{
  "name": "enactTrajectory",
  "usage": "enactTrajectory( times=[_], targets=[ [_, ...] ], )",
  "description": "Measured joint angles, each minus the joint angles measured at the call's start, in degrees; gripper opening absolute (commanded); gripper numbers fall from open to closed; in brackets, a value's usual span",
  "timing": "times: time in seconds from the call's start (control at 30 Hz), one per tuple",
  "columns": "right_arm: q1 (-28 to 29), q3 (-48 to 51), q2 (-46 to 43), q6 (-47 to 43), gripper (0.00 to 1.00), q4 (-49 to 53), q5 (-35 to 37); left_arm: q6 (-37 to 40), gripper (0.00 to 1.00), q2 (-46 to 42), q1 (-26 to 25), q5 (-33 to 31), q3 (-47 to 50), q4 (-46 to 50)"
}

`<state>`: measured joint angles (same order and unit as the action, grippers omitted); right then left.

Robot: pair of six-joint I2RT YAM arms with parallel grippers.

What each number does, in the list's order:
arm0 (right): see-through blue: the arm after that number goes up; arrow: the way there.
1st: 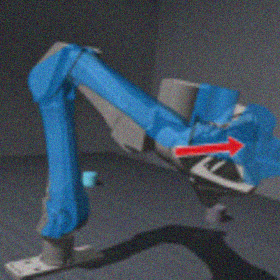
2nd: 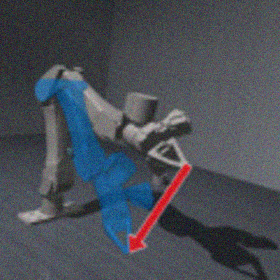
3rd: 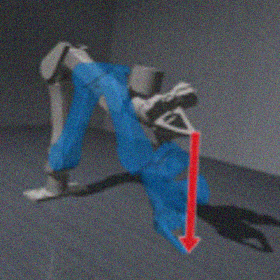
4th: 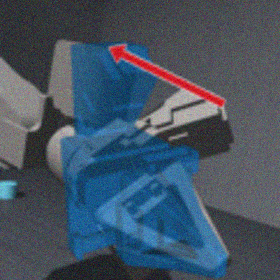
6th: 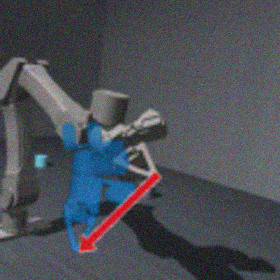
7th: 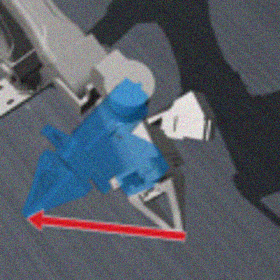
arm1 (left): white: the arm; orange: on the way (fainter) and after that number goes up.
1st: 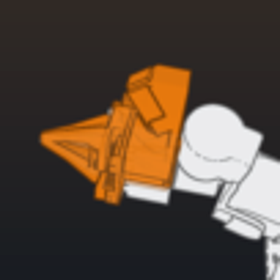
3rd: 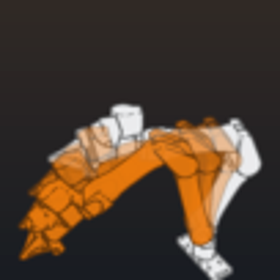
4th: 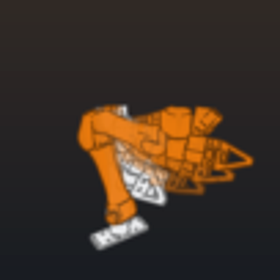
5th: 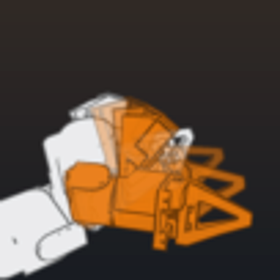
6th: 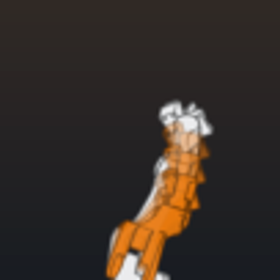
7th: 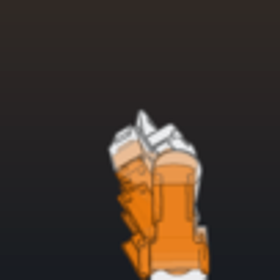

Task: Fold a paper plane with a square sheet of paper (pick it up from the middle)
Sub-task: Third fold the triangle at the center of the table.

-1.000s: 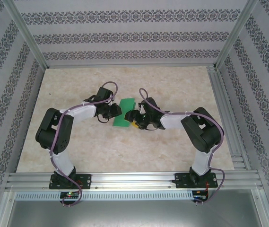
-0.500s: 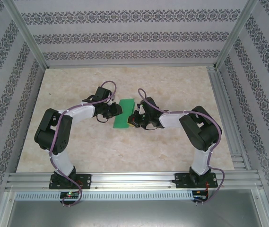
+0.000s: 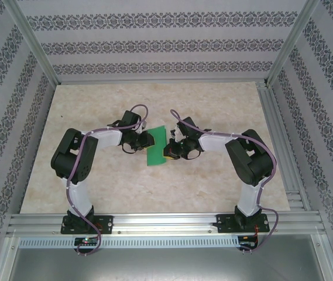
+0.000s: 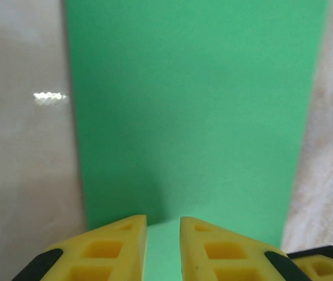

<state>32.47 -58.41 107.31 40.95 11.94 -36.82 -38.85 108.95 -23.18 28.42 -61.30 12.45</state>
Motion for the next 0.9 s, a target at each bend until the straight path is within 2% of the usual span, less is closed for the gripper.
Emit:
enactTrajectory(
  times=[0.2, 0.4, 0.5, 0.77, 0.9],
  targets=[
    [0.0, 1.18, -0.5, 2.27, 0.26, -2.45, -0.61, -0.04, 0.21, 1.07, -0.24, -0.66, -0.85, 0.0],
    [0.04, 6.03, -2.99, 6.23, 0.27, -5.81, -0.81, -0.07, 0.2, 1.14, -0.24, -0.87, -0.85, 0.0],
    [0.04, 8.39, -4.55, 8.52, 0.24, -7.72, -0.81, -0.07, 0.2, 1.16, -0.24, -0.87, -0.85, 0.0],
    [0.04, 11.23, -6.16, 13.7, 0.06, -13.73, -0.79, -0.07, 0.2, 1.18, -0.26, -0.9, -0.85, 0.0],
    [0.04, 11.1, -6.16, 15.41, 0.06, -16.74, -0.76, -0.07, 0.19, 1.18, -0.26, -1.09, -0.85, 0.0]
  ],
)
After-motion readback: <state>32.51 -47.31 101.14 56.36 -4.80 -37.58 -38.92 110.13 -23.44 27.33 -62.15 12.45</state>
